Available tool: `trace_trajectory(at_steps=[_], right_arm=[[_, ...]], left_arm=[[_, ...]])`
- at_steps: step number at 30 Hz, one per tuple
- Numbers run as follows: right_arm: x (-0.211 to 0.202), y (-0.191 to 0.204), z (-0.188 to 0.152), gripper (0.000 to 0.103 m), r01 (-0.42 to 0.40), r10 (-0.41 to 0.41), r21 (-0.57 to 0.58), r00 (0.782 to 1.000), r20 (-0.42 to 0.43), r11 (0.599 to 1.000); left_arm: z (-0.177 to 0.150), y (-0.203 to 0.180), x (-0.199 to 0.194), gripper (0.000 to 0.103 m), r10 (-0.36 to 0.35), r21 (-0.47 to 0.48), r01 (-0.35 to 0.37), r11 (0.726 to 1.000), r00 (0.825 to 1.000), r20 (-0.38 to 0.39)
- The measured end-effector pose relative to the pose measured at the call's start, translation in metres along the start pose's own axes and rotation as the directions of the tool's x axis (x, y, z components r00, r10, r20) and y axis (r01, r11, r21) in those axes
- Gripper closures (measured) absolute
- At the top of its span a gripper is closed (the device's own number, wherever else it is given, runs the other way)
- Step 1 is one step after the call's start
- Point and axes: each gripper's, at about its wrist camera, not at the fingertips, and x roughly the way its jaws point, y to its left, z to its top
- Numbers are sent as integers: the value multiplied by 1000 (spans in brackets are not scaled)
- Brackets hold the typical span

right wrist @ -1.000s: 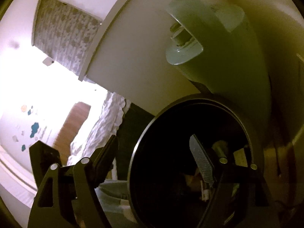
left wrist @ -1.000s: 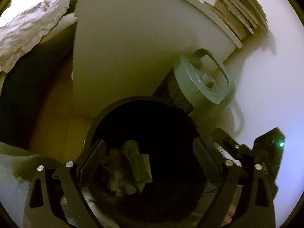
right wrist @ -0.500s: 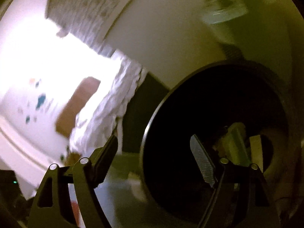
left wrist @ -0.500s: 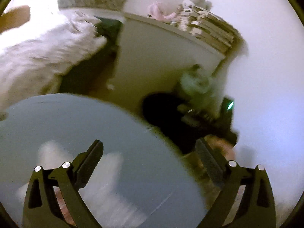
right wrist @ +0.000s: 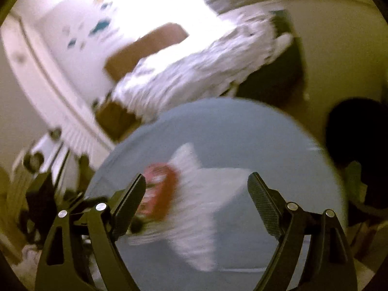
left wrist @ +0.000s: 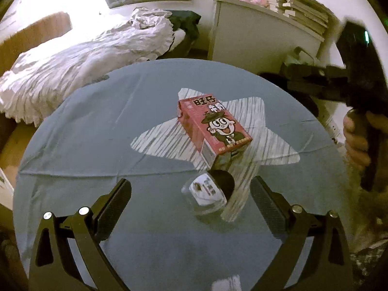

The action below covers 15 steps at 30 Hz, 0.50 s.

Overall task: Collect trash
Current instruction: 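Grasp the red Wangzai milk box with the right tool while the left tool grasps the white cup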

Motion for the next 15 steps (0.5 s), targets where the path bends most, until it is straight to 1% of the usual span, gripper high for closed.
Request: trace_trajectory(at_steps=[1, 2, 3, 4, 6, 7, 9, 10, 11, 12, 13, 15], right_arm=[[7, 11, 1, 18, 4, -4, -9, 1000, -23, 1000], [22, 30, 4, 18, 13, -15, -26, 998, -66, 1000], [32, 40, 5, 18, 17, -21, -40, 995, -93, 999], [45, 52, 4, 18, 30, -37, -61, 992, -124, 998], [67, 74, 3, 18, 69, -87, -107, 982, -170, 992], [78, 79, 2, 18, 90, -113, -128, 975, -190, 988], [100, 88, -2, 25, 150, -189, -176, 956, -226, 973], [112, 90, -5, 38, 189, -238, -203, 938, -252, 961], [118, 90, -6, 41, 186, -238, -207, 936, -260, 960], [119, 89, -7, 41, 184, -236, -215, 939, -250, 959], [118, 89, -7, 43, 183, -237, -221, 940, -246, 958], [112, 84, -9, 45, 195, -247, -234, 943, -222, 953]], left_arm=[[-3, 2, 2, 10, 11, 9, -11, 1000, 1000, -4], [-6, 0, 7, 14, 23, 17, -22, 1000, 1000, -12], [-8, 0, 10, 24, 24, 20, -24, 1000, 999, -23], [-9, -1, 13, 28, 15, 25, -14, 1000, 999, -38], [-10, -2, 9, 37, 14, 35, -14, 999, 1000, -20], [-10, -2, 9, 43, 16, 34, -15, 999, 1000, -18], [-10, 1, 11, 52, 5, 23, -4, 1000, 1000, -27], [-10, 4, 11, 59, 3, 14, -2, 1000, 1000, -26], [-10, 5, 10, 64, 14, 12, -14, 1000, 1000, -25], [-10, 6, 10, 74, 33, 17, -32, 999, 999, -27], [-10, 9, 10, 78, 43, 23, -42, 999, 999, -31], [-11, 14, 7, 79, 19, 4, -18, 1000, 999, -32]])
